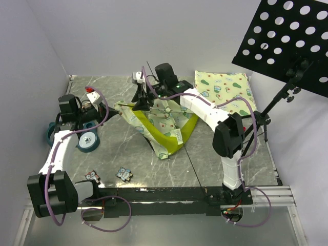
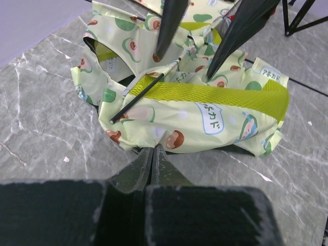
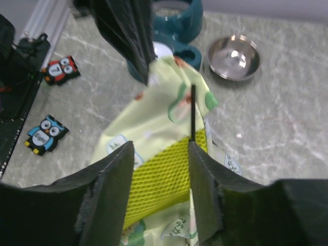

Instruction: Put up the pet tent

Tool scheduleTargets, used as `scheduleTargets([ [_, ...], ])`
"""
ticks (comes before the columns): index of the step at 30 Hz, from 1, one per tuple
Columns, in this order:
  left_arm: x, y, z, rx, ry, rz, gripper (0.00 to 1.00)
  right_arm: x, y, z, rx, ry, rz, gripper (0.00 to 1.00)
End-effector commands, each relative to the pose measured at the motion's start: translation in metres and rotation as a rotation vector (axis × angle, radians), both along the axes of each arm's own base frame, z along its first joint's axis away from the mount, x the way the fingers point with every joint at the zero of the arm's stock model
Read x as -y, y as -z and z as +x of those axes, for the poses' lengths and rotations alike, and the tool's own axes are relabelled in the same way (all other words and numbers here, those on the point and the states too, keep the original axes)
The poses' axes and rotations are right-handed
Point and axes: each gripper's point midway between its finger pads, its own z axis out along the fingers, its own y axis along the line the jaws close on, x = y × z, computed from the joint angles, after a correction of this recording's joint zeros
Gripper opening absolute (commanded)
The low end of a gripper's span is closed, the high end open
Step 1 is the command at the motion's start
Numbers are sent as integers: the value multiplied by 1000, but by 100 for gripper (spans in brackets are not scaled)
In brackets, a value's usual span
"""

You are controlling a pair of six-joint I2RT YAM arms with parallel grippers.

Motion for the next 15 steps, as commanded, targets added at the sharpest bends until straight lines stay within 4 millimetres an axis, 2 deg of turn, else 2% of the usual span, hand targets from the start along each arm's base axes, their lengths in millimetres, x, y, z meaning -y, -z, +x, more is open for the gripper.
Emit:
scheduleTargets([
  [1, 3, -25, -6, 94, 42, 34, 1, -10, 10, 11, 30, -8, 6, 60],
  [8, 4, -28, -13, 120, 57, 57, 1, -13, 38, 18, 10, 13, -37, 69],
  [10, 4, -28, -15, 122, 63, 61, 1, -14, 43, 22, 7, 26, -43, 73],
  [12, 4, -27, -16, 123, 69, 66, 1, -15, 47, 23, 6, 31, -47, 82],
  [15, 5, -29, -17, 130, 77, 74, 1, -17, 46, 23, -3, 24, -40, 82],
])
